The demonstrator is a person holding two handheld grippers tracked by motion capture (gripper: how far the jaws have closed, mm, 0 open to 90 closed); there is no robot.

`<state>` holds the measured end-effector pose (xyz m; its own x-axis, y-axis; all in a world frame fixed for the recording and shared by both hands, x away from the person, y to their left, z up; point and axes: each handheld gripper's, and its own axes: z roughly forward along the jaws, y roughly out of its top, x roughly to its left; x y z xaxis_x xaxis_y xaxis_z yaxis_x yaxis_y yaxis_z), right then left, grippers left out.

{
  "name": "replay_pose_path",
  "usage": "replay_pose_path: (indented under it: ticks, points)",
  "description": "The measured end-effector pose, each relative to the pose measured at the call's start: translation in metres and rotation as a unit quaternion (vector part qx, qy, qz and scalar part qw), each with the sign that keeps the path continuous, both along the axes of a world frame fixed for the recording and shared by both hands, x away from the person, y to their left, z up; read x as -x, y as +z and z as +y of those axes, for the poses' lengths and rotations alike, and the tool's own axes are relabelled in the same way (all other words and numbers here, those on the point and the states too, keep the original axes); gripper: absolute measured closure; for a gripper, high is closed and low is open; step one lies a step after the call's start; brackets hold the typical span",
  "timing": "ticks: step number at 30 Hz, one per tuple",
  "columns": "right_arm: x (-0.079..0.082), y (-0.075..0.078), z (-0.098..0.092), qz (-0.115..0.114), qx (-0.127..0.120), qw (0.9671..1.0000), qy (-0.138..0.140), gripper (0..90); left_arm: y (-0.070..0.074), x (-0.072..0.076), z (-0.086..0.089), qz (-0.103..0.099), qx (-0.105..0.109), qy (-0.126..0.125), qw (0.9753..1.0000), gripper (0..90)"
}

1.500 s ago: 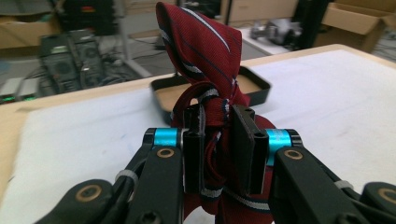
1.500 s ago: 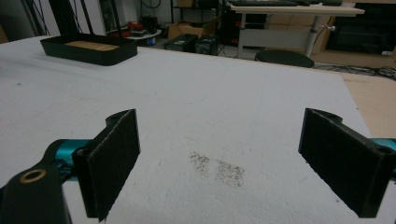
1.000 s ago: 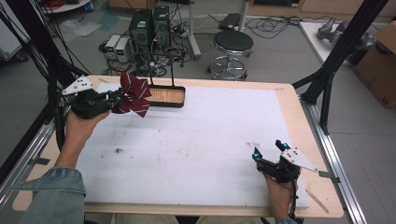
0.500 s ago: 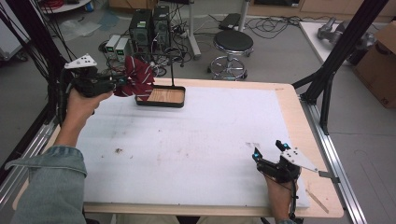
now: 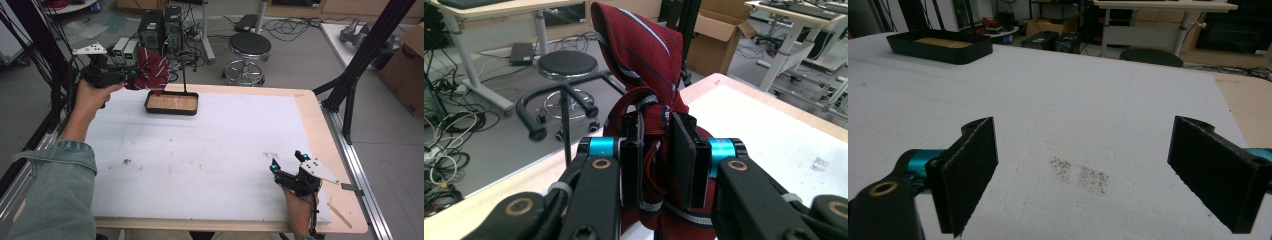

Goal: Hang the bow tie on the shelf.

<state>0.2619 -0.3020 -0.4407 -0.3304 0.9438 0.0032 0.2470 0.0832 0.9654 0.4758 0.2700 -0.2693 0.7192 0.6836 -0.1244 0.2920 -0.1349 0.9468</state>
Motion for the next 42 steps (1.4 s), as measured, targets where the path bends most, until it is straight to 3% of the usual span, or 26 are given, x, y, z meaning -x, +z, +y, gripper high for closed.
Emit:
replay_pose_path:
  ticks: [8, 23, 42]
  points:
    - [0.000, 0.000, 0.000, 0.000, 0.003, 1.0000, 0.002, 11.5, -0.001, -0.016, -0.008, 0.007, -0.002, -0.007, 1.0000, 75.0]
    - [0.000, 0.000, 0.001, 0.001, 0.003, 1.0000, 0.002, 11.6, 0.016, -0.040, -0.007, 0.006, 0.003, 0.004, 1.0000, 75.0]
    - [-0.001, 0.000, 0.001, -0.001, 0.008, 0.9999, 0.008, 11.6, 0.016, -0.062, 0.002, 0.025, -0.006, 0.058, 0.9980, 74.9]
